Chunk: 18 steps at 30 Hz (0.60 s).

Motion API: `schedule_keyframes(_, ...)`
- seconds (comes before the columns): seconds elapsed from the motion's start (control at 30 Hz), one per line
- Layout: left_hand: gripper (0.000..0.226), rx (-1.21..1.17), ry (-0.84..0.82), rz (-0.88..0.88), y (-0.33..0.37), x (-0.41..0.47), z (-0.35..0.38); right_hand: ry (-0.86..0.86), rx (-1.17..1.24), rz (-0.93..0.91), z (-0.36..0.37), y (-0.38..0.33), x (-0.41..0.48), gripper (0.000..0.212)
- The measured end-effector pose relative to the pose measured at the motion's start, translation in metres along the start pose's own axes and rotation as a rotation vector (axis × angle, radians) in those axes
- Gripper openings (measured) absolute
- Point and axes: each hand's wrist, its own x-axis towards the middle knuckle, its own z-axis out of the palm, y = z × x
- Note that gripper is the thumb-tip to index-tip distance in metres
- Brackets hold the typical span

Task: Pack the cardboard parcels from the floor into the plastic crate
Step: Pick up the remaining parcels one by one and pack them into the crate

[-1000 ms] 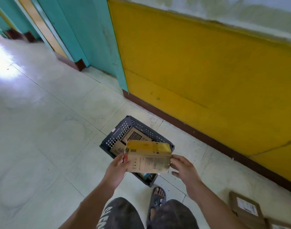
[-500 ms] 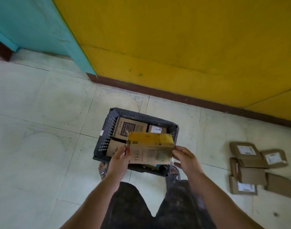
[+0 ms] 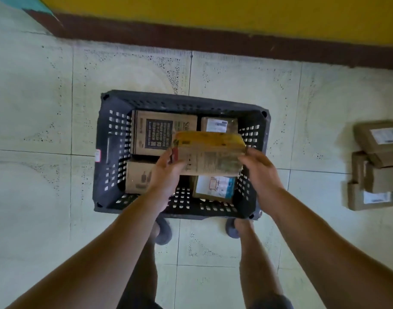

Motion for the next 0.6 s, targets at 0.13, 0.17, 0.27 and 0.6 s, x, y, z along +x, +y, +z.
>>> schedule_keyframes(0.13, 0.027, 0.016, 0.009, -0.033, -0.01, 0.059, 0.021, -0.005, -0.024, -0.024, 0.008, 0.013, 0.063, 0.025)
schedule_keyframes(0.17, 0.027, 0.034, 0.007, -0.025, -0.01, 0.07, 0.025, -0.006, -0.044, -0.036, 0.01, 0.017, 0.076, 0.031)
schedule_keyframes(0.27, 0.029, 0.041, 0.002, -0.016, -0.008, 0.101, 0.034, -0.025, -0.049, -0.062, 0.012, 0.018, 0.105, 0.025)
schedule_keyframes(0.6, 0.031, 0.178, -0.039, -0.048, -0.013, 0.132, 0.051, -0.05, -0.029, 0.007, 0.013, 0.027, 0.138, 0.032)
